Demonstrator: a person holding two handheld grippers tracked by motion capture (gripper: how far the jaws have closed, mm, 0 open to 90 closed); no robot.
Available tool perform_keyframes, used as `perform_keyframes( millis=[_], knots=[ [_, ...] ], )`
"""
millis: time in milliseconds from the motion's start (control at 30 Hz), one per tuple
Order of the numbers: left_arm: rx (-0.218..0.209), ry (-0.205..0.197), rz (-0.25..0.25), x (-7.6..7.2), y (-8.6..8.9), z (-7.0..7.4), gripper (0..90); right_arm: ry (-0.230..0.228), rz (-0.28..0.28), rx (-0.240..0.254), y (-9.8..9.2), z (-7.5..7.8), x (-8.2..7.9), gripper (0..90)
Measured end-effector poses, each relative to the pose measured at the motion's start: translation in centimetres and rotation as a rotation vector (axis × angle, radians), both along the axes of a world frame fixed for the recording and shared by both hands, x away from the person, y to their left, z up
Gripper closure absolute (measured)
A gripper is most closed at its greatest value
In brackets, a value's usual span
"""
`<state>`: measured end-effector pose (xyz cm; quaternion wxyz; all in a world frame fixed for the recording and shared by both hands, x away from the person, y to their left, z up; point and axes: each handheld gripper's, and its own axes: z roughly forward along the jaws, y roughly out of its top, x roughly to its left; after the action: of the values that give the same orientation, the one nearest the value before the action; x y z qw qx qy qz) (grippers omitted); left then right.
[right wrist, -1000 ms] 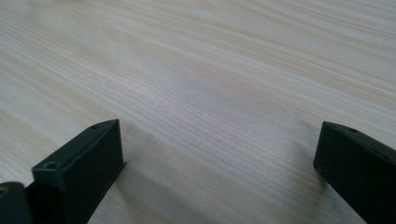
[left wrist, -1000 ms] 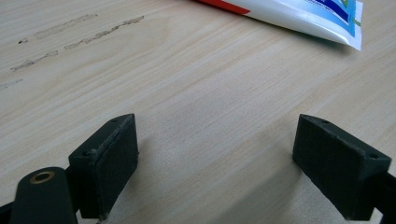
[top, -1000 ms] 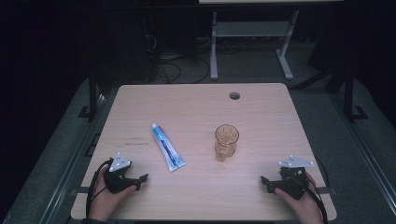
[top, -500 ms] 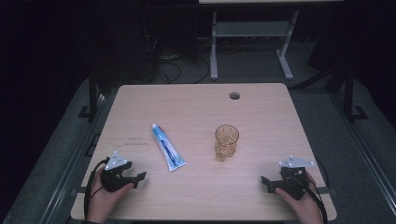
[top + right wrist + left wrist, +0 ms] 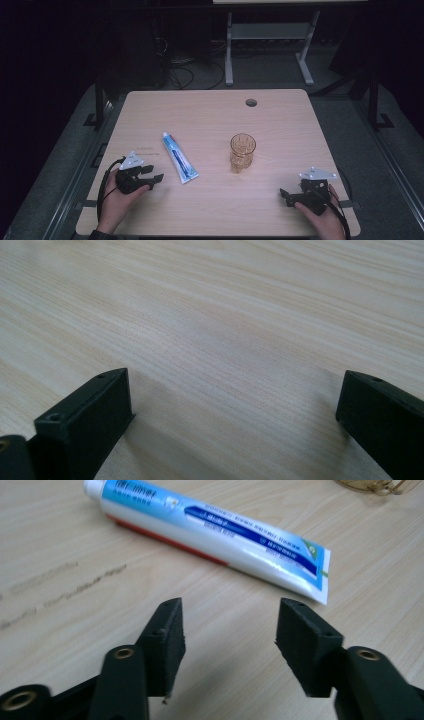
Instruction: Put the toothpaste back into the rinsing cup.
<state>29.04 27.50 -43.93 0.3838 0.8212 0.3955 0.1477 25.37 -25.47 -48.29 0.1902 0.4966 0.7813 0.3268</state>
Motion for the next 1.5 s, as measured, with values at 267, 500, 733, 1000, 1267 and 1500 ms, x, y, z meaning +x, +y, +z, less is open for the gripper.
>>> perform_keyframes(
  millis=[267,500,733,1000,1267,1500],
  knots=[
    [-0.059,0.027,-0.030,0.9,0.0,0.9,63.7,0.001,0.000,0.000,0.0,0.0,0.0,0.7],
    [-0.088,0.014,-0.050,1.5,-0.3,2.0,89.0,0.000,0.000,0.000,0.0,0.0,0.0,0.7],
    [-0.086,0.021,-0.058,2.8,-1.2,2.5,90.0,0.001,0.000,0.000,0.0,0.0,0.0,0.7],
    [-0.066,0.036,-0.103,4.3,-3.1,2.2,90.0,0.001,0.000,0.000,0.0,0.0,0.0,0.7],
    [-0.043,0.047,-0.143,5.9,-5.6,1.7,90.0,0.001,0.005,0.000,0.0,0.0,0.0,0.7],
    [-0.027,0.055,-0.163,6.6,-7.3,1.1,90.0,-0.001,0.008,0.000,-0.1,0.0,0.1,0.7]
  ],
)
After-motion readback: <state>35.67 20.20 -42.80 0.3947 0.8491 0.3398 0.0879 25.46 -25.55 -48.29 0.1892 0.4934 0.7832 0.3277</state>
